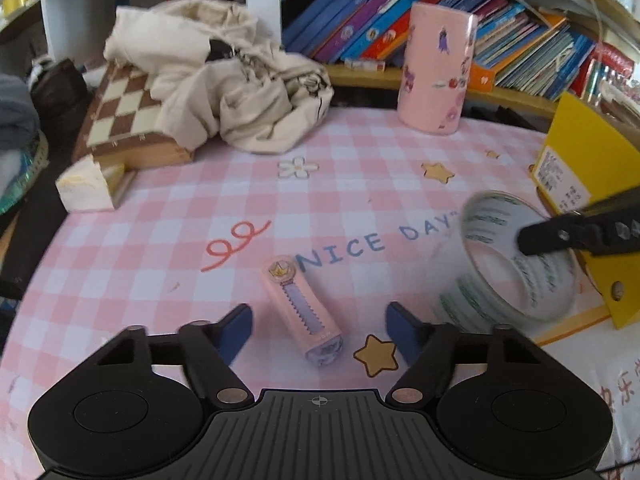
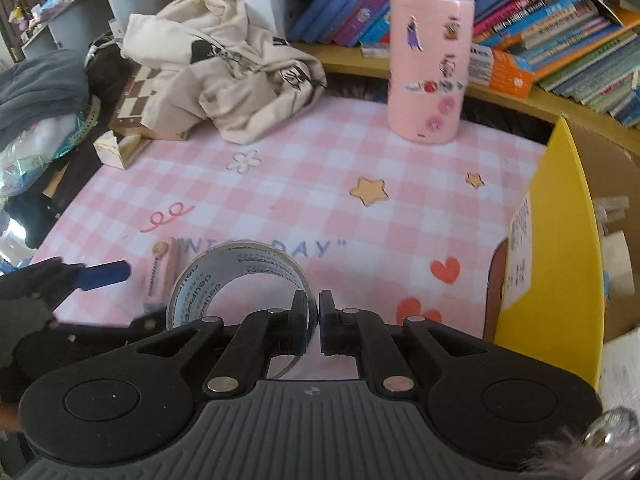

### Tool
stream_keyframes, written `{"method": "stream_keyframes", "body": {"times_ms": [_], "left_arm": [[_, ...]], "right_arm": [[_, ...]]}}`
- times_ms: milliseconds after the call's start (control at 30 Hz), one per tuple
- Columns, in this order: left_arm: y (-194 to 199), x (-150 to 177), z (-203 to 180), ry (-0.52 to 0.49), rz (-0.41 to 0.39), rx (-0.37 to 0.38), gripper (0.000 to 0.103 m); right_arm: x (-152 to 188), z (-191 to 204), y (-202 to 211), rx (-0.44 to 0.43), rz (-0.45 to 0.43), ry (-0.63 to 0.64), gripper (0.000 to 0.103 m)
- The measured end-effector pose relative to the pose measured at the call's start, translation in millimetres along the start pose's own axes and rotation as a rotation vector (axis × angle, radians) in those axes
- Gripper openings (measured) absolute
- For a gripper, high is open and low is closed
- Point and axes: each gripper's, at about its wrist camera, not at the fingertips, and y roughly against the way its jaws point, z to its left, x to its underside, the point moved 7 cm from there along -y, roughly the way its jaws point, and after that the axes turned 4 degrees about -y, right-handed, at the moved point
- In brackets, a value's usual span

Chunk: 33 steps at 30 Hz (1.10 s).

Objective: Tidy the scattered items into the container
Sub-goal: 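Lift the tape roll with the right tool while the left gripper closes on the pink stick, then lift and carry the tape roll and pink stick toward the yellow box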

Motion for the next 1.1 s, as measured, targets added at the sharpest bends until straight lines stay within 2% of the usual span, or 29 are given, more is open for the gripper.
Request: {"method": "stream_keyframes", "body": {"times_ms": [100,133,167,333,467,633,1100], "left_arm": [[-2,0,3,-0.002,-0.016,-0.02,0.047],[-2,0,5,-0.002,-0.024,-0.027,0.039],[-3,0,7,0.0,-0.029,-0.028,0.035],[-1,1,17,0.036,-0.031,0.016,0.024],[4,2,21,0.063,-0.018,0.056,0.023],[28,4,23,0.076,-0.051,0.065,0.023],[96,21,8,0.029,-0.126,0.127,0.023]], "right_arm": [[6,-2,-1,-0.001,0.015,-0.002,0.006],[7,-2,-1,-0.002,0.019,0.0,0.006],[9,-1,-2,-0.003,0.023,0.002,0.006],[18,5,-3,-0.01,0.041,0.024,0.006],[23,12,-1,-0.02,0.047,0.037,0.006],[30,15,8,-0.027,0.045,0.036,0.006],[66,27,45,-0.04,0.04,0.031,0.006]]}}
